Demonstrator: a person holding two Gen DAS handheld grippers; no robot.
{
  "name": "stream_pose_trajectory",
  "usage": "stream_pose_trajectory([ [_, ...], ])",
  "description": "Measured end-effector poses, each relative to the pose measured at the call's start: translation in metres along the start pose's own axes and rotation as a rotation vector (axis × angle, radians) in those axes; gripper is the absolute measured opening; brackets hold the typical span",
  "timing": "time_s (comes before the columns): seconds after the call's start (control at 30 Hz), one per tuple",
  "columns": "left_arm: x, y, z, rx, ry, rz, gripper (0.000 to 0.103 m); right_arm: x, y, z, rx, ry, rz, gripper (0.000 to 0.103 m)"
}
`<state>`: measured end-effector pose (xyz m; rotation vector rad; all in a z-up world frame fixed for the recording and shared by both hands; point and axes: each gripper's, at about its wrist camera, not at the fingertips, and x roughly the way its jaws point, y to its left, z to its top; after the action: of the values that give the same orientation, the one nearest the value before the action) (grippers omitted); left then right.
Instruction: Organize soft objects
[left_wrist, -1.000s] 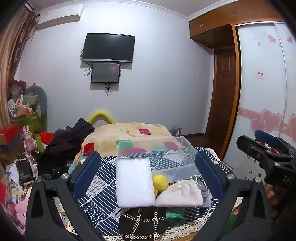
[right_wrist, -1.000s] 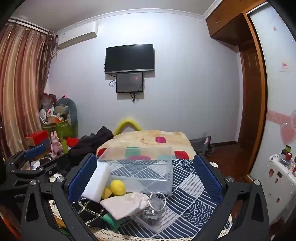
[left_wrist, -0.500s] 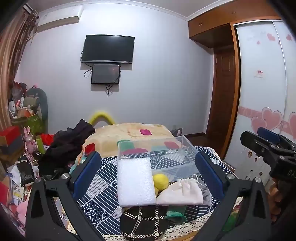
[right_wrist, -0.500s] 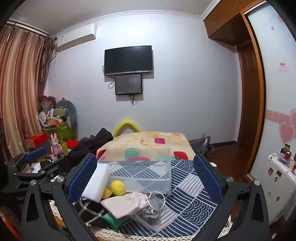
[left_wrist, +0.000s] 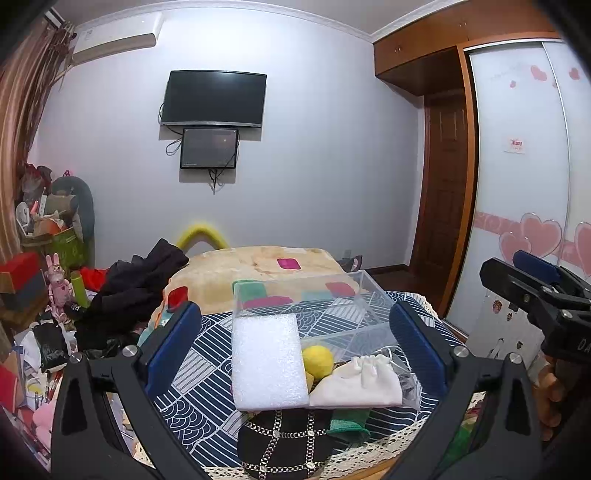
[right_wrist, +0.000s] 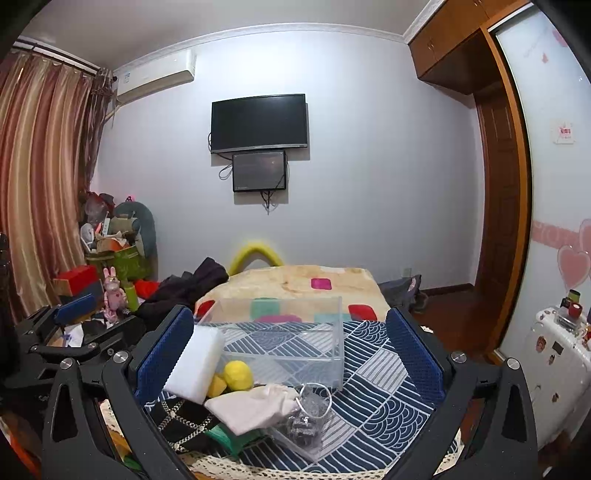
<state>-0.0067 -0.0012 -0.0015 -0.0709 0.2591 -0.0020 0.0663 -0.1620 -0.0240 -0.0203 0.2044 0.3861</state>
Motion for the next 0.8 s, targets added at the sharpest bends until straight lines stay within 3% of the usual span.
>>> stream_pose_trajectory([
  [0.8, -0.0036, 0.0004, 0.0032, 0.001, -0.006, -0.003, 0.103, -0.0022, 0.0016, 0.0002, -0.001, -0.008, 0.005, 0.103],
])
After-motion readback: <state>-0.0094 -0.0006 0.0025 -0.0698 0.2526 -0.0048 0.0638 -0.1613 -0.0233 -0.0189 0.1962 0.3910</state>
